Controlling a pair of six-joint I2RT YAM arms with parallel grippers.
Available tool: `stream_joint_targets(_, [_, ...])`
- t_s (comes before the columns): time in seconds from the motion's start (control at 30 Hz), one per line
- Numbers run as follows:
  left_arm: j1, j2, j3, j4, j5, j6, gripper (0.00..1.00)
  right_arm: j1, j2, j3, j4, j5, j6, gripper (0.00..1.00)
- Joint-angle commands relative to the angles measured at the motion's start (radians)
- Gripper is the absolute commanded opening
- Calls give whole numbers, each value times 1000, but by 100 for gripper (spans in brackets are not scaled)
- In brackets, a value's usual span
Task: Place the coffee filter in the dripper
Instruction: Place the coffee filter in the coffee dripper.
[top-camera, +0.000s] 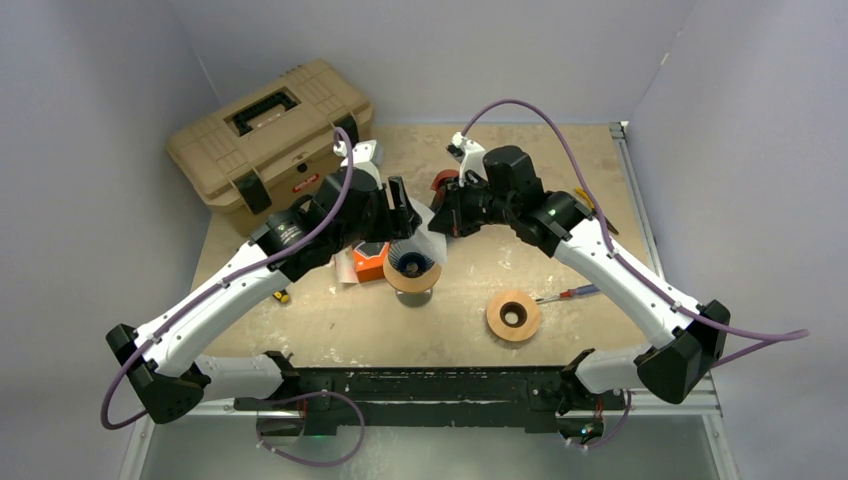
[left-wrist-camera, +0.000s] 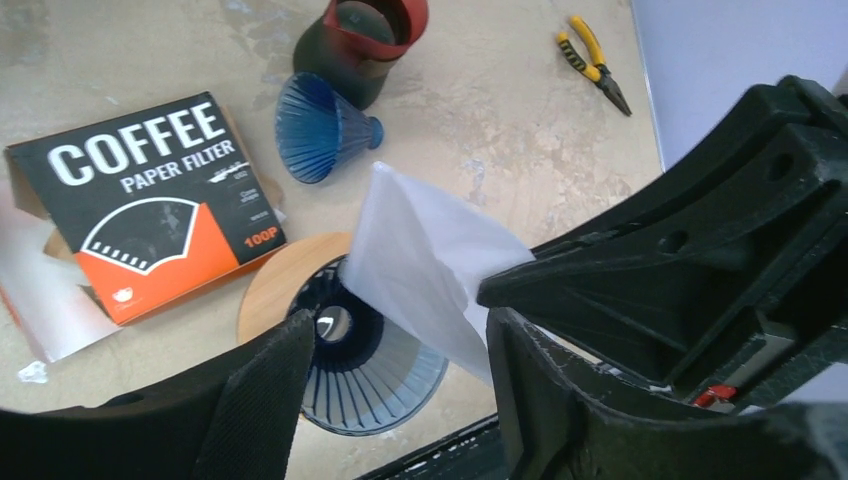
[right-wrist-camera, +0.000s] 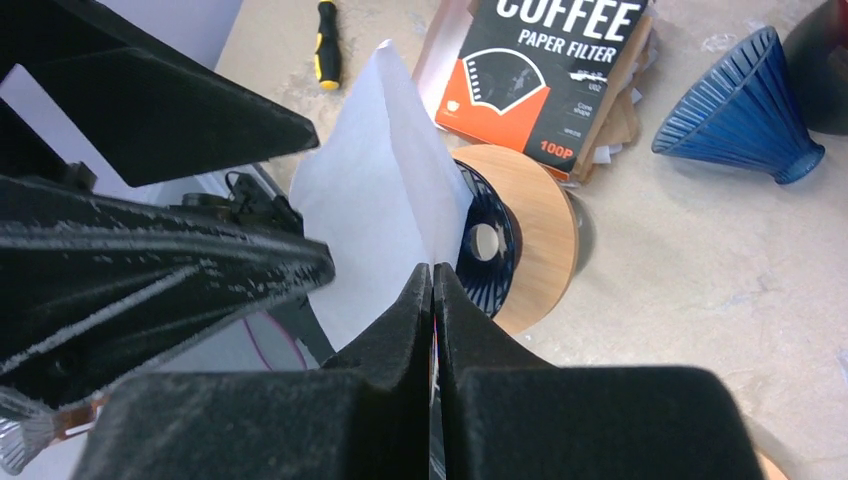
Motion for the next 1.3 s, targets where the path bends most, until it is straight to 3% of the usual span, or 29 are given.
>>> stream_joint_targets(0.0, [-3,5,-2,68,86,27,64,3,-42,2,75,-75,2,2])
stream_joint_targets(0.2, [-3,35,3,54,99,29,61,3,-56,-8,82,-60,19,2])
stream_joint_targets(0.4, [-4,25,-21,144,161,16,78,3,-52,-25,113,-85,12,2])
stream_joint_targets(0.57, [-9,39,-12,112,113,-1,79,3,-37,-29,114,-93,14,2])
stream_joint_targets(0.97, [-9,17,41,-42,24,16,51,3,-42,-4,54,-28,24,2])
stream_joint_targets(1.17, [-9,9,52,-73,19,16,21,3,-46,-4,44,-19,21,6])
stream_joint_targets(1.27, [-9,12,56,-71,34,13,7,3,-46,-4,42,-15,12,16])
